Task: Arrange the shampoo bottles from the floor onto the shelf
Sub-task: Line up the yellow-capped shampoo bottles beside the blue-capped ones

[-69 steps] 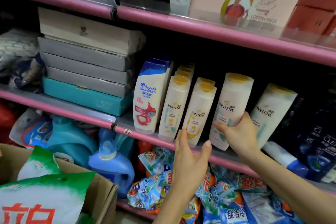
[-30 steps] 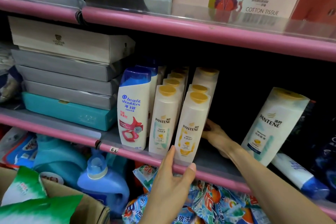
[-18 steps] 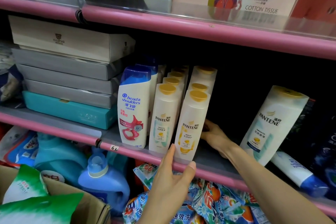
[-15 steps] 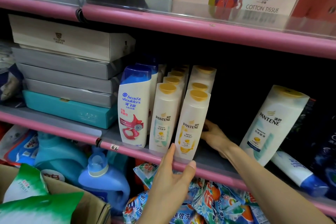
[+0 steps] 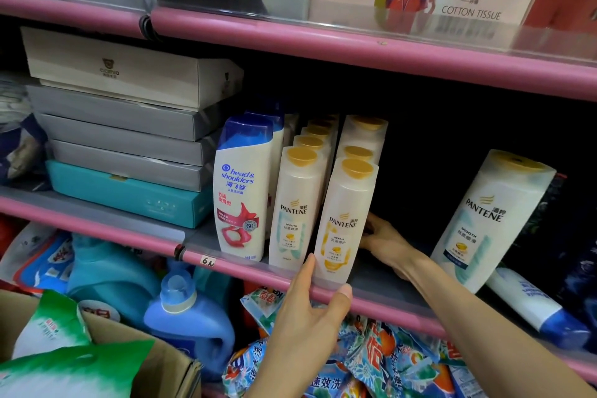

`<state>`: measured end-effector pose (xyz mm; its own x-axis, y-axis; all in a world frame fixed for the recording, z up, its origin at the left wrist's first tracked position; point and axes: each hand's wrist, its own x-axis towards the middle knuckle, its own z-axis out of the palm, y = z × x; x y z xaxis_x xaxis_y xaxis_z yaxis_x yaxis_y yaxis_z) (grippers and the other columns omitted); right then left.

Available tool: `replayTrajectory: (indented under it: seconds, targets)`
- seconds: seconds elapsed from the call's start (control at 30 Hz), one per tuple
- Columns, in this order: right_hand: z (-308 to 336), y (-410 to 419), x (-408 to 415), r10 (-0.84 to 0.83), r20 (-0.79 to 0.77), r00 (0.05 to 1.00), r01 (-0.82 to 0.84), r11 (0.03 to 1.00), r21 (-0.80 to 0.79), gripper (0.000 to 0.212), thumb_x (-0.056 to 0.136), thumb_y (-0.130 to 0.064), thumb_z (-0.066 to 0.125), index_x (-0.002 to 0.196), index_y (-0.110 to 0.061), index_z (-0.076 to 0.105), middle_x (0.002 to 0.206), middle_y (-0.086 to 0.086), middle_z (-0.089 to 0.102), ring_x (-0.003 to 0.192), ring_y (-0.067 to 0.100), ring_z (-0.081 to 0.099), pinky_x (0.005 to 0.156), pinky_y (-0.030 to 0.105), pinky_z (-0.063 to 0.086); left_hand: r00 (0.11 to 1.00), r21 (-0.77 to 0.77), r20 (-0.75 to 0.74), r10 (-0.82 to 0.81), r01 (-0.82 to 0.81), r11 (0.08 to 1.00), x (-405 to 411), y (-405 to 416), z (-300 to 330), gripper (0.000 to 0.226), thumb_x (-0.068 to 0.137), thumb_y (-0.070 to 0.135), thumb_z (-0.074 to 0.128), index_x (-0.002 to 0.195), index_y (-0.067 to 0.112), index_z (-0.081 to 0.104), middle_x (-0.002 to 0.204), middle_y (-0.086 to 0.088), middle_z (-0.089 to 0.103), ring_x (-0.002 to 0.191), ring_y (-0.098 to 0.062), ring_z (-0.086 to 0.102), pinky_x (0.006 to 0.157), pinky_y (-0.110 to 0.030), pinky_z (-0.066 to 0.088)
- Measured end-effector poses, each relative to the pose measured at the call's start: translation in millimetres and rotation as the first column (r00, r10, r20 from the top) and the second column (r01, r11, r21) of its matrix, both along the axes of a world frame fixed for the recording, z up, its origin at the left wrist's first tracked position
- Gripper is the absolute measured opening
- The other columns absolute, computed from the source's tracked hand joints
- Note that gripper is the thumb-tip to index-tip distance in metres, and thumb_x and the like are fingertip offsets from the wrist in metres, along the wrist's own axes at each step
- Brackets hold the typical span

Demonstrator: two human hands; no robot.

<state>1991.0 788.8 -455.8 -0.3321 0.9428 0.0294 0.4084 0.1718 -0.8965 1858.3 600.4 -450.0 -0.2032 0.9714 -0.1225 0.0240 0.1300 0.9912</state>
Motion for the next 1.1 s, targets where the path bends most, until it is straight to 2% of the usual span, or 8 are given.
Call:
replayTrajectory:
  seconds: [0.23,0.33,0.53,0.6,0.67,0.8,0.97,1.1]
  targets:
    - [17.9,-26.1,-2.0,-0.074,0.027,0.997,0.074,0.997,0.009,0.062,0.084,-0.01,0.07,0.14,-0.012,0.043,0.136,0.005,0.053,0.129,0.021,0.048,0.106,0.035,0.04,0.999,0.039,-0.05,0.003,-0.001,0.999,-4.0,-0.3,0.3,0.066,0.086,0.047,0.06,0.143,0.046,0.027,0.13,0.024,0.048,0.105,0.001,0.059,0.096,-0.037,0.051]
    - [28.0,-67.7,4.4,-0.236,0.07,0.969,0.21,0.942,0.263,0.052,0.088,-0.016,0.065,0.136,-0.014,0.046,0.131,0.004,0.056,0.122,0.016,0.052,0.103,0.032,0.043,0.997,0.074,-0.078,0.022,-0.016,0.997,-4.4,-4.7,2.0,0.058,0.088,0.044,0.059,0.14,0.042,0.036,0.111,0.035,0.049,0.09,0.015,0.058,0.091,-0.028,0.051]
    - [42.3,-149.3,54.7,-0.462,-0.09,0.882,0.348,0.512,0.785,0.051,0.08,-0.014,0.073,0.122,-0.012,0.045,0.12,-0.007,0.036,0.11,0.015,0.041,0.095,0.027,0.038,0.99,0.117,-0.127,0.055,-0.04,0.992,0.0,-18.1,4.8,0.042,0.09,0.04,0.058,0.13,0.04,0.045,0.119,0.024,0.053,0.084,0.023,0.05,0.076,-0.014,0.043]
    - [45.6,-145.3,72.6,-0.589,-0.154,0.793,0.509,0.502,0.699,0.074,0.073,-0.015,0.08,0.131,-0.007,0.035,0.13,0.009,0.03,0.119,0.024,0.034,0.098,0.03,0.036,0.991,0.135,-0.117,0.058,-0.042,0.99,2.7,-23.7,2.8,0.037,0.091,0.036,0.058,0.126,0.038,0.048,0.117,0.023,0.055,0.087,0.018,0.053,0.074,-0.011,0.043]
    - [50.6,-131.1,84.6,-0.645,-0.181,0.742,0.645,0.614,0.455,0.091,0.07,-0.021,0.084,0.139,-0.011,0.025,0.136,0.015,0.03,0.12,0.024,0.037,0.094,0.031,0.037,0.993,0.136,-0.103,0.057,-0.042,0.99,5.9,-29.1,-0.6,0.029,0.091,0.03,0.059,0.119,0.035,0.053,0.111,0.021,0.059,0.088,0.013,0.056,0.076,-0.012,0.045]
    - [48.8,-101.1,98.4,-0.52,-0.271,0.81,0.548,0.836,0.035,0.079,0.07,-0.023,0.083,0.133,-0.01,0.037,0.119,0.005,0.059,0.095,0.01,0.062,0.073,0.023,0.05,0.997,0.077,-0.077,-0.02,0.026,0.997,11.9,-37.5,-6.2,0.013,0.091,0.024,0.06,0.098,0.033,0.064,0.101,0.014,0.067,0.091,0.002,0.063,0.079,-0.017,0.048]
    - [44.5,-99.1,88.2,-0.541,-0.238,0.807,0.574,0.813,0.097,0.045,0.073,-0.023,0.082,0.11,-0.016,0.057,0.104,0.0,0.067,0.093,0.018,0.066,0.072,0.028,0.052,0.998,0.073,-0.03,-0.05,0.052,0.996,13.4,-41.5,-6.9,0.015,0.088,0.024,0.061,0.08,0.032,0.072,0.086,0.017,0.071,0.093,-0.004,0.065,0.09,-0.03,0.051]
    - [63.6,-139.0,73.0,-0.411,-0.512,0.754,0.489,0.872,0.02,0.038,0.078,-0.019,0.076,0.112,-0.014,0.06,0.1,-0.003,0.072,0.089,0.013,0.071,0.074,0.033,0.059,0.995,0.094,0.023,-0.092,0.09,0.991,13.8,-48.4,-7.4,0.009,0.084,0.036,0.065,0.078,0.031,0.07,0.09,0.01,0.072,0.09,-0.008,0.068,0.086,-0.032,0.054]
